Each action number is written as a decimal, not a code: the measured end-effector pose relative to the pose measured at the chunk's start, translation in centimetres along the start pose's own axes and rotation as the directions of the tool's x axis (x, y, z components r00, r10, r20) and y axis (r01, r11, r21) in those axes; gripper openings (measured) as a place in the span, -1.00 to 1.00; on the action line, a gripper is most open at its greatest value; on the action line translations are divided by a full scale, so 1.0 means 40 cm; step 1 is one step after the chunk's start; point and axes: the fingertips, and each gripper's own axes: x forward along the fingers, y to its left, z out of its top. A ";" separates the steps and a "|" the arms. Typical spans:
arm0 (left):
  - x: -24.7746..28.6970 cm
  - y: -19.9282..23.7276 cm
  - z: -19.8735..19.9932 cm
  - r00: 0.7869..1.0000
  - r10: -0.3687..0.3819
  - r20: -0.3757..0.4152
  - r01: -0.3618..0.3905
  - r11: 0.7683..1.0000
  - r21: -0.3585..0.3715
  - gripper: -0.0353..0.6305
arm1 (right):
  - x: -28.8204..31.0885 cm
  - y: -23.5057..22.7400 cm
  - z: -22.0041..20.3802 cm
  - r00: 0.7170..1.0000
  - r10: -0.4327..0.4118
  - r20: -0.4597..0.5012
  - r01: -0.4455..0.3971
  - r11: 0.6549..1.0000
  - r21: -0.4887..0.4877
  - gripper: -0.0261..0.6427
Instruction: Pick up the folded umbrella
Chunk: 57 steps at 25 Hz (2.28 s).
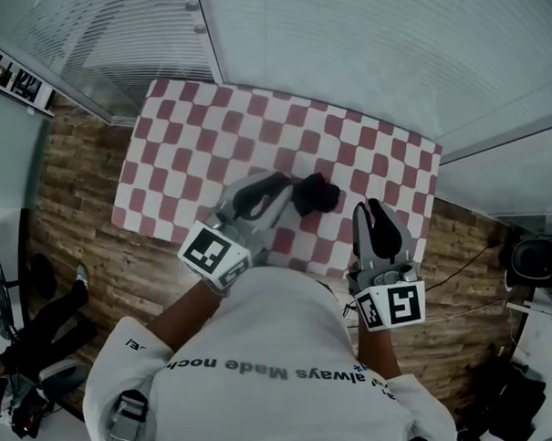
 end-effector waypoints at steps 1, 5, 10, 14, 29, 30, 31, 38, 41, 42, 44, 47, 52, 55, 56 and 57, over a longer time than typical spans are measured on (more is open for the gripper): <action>0.000 0.006 0.000 1.000 -0.005 0.000 0.005 1.000 0.000 -0.65 | 0.005 0.003 -0.003 1.000 -0.004 0.000 0.004 1.000 0.001 -0.70; 0.002 0.020 -0.009 1.000 -0.018 -0.007 0.018 1.000 -0.002 -0.65 | 0.016 0.007 -0.012 1.000 -0.017 0.002 0.017 1.000 0.012 -0.70; 0.009 0.020 -0.015 1.000 -0.010 -0.017 0.010 1.000 0.011 -0.65 | 0.011 -0.005 -0.019 1.000 -0.018 -0.004 0.018 1.000 0.018 -0.70; 0.018 0.031 -0.023 1.000 0.014 -0.027 -0.013 1.000 0.023 -0.65 | 0.007 -0.021 -0.012 1.000 -0.012 -0.003 0.013 1.000 0.015 -0.71; 0.093 0.032 -0.304 0.921 -0.057 -0.385 0.158 0.959 0.236 -0.25 | -0.002 -0.074 -0.046 1.000 0.000 -0.031 0.001 1.000 0.031 -0.71; 0.095 0.033 -0.330 0.907 -0.062 -0.416 0.180 0.951 0.252 -0.22 | -0.002 -0.075 -0.047 1.000 0.003 -0.031 -0.002 1.000 0.031 -0.71; 0.097 0.033 -0.357 0.892 -0.067 -0.448 0.204 0.942 0.266 -0.20 | -0.002 -0.076 -0.047 0.999 0.004 -0.032 -0.003 1.000 0.031 -0.71; 0.112 0.039 -0.537 0.775 -0.105 -0.623 0.338 0.902 0.269 0.08 | -0.010 -0.094 -0.056 0.999 0.007 -0.038 -0.006 0.999 0.038 -0.71; 0.116 0.044 -0.606 0.721 -0.125 -0.682 0.390 0.886 0.250 0.17 | -0.015 -0.102 -0.056 0.999 0.005 -0.038 -0.003 0.999 0.037 -0.71; 0.118 0.046 -0.628 0.702 -0.130 -0.700 0.406 0.881 0.243 0.20 | -0.016 -0.105 -0.056 0.999 0.003 -0.038 -0.002 0.999 0.036 -0.71; 0.121 0.051 -0.670 0.664 -0.138 -0.735 0.434 0.872 0.228 0.33 | -0.019 -0.113 -0.056 0.999 0.000 -0.039 0.002 0.999 0.035 -0.71; 0.130 0.063 -0.728 0.610 -0.133 -0.781 0.471 0.854 0.222 0.46 | -0.027 -0.124 -0.060 0.999 -0.008 -0.042 0.010 0.999 0.036 -0.71; 0.155 0.099 -0.815 0.534 -0.106 -0.839 0.524 0.820 0.230 0.45 | -0.038 -0.144 -0.069 0.998 -0.024 -0.052 0.026 0.999 0.043 -0.71; 0.168 0.111 -0.874 0.483 -0.114 -0.868 0.556 0.806 0.204 0.46 | -0.045 -0.157 -0.077 0.998 -0.035 -0.057 0.038 0.998 0.047 -0.71; 0.170 0.113 -0.893 0.464 -0.116 -0.878 0.567 0.801 0.194 0.46 | -0.047 -0.161 -0.079 0.998 -0.039 -0.058 0.042 0.998 0.048 -0.71; 0.172 0.115 -0.910 0.443 -0.115 -0.889 0.579 0.794 0.186 0.46 | -0.050 -0.166 -0.081 0.997 -0.042 -0.059 0.045 0.998 0.050 -0.71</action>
